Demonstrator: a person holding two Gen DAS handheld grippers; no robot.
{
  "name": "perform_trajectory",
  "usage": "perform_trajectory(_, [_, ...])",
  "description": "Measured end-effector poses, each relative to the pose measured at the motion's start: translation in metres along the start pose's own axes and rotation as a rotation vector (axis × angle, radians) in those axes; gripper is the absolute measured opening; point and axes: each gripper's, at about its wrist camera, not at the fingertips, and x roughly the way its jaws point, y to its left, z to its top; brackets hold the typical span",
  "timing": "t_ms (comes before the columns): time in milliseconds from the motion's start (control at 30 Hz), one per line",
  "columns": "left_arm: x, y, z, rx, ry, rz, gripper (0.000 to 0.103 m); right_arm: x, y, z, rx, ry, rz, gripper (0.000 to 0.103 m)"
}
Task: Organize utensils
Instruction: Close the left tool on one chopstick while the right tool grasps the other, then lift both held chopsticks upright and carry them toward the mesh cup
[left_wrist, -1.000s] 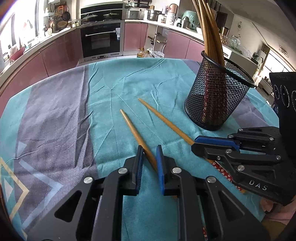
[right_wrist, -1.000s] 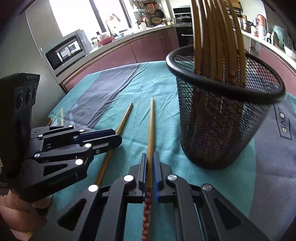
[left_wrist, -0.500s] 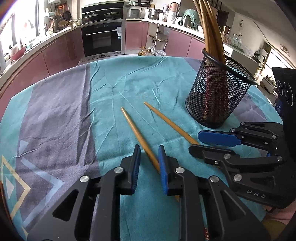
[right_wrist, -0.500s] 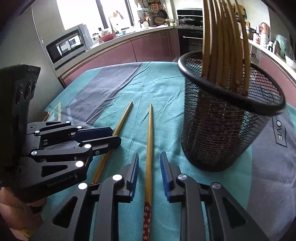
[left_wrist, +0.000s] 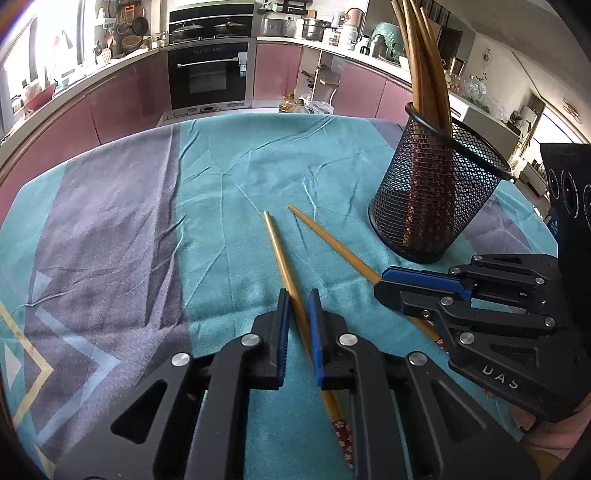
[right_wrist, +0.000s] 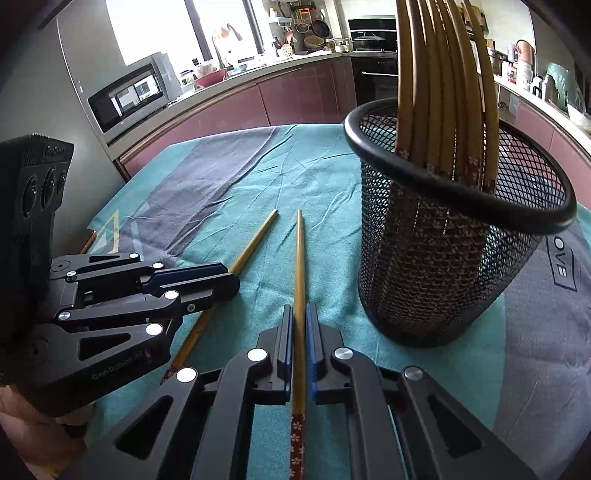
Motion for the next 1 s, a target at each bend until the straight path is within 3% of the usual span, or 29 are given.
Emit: perform_trajectory(1000, [-0.045, 0.002, -0.002, -0.006, -0.077, -0.042, 0.007, -0.048, -0.003, -0.002, 0.016, -0.102, 0.113, 0.006])
